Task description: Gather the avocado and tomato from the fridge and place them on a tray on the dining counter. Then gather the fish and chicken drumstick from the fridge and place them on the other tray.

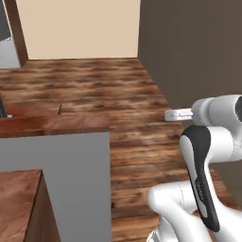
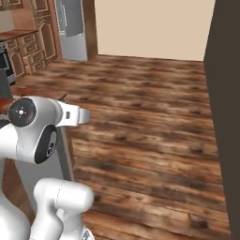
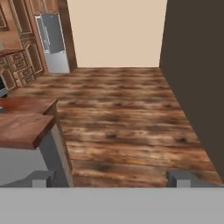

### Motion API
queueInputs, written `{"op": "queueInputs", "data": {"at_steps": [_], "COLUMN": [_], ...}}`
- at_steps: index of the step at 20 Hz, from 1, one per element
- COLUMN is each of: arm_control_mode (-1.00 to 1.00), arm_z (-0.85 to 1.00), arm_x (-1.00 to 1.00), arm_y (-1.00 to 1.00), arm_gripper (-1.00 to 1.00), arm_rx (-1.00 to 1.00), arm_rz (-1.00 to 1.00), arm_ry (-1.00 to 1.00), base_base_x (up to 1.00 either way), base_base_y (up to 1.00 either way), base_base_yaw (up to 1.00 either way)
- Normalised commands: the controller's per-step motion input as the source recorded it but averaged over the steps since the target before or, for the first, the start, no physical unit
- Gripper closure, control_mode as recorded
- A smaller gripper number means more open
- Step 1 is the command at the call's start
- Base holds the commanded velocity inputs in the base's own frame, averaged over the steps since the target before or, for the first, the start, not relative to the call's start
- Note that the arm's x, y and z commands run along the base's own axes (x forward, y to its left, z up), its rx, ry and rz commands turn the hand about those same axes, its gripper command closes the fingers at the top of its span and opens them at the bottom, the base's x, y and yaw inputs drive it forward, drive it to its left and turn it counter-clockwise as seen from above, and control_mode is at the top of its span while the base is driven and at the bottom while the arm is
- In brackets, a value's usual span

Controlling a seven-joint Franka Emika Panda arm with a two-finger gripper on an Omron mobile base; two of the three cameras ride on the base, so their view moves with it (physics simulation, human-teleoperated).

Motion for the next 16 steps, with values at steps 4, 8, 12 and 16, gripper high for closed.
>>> {"op": "queueInputs", "data": {"at_steps": [4,8,12,16], "arm_control_mode": [1.0,1.0,1.0,1.0], "arm_z": [0.0,0.0,0.0,0.0], "arm_x": [0.0,0.0,0.0,0.0], "arm_y": [0.0,0.0,0.0,0.0], "arm_gripper": [-1.0,-1.0,-1.0,-1.0], "arm_rx": [0.0,0.0,0.0,0.0], "arm_rz": [0.0,0.0,0.0,0.0], "arm_ry": [0.0,0.0,0.0,0.0], "base_base_x": [1.0,1.0,1.0,1.0], "base_base_y": [-0.25,-0.76,-0.84,-0.79], "base_base_yaw": [0.35,0.23,0.2,0.2]}}
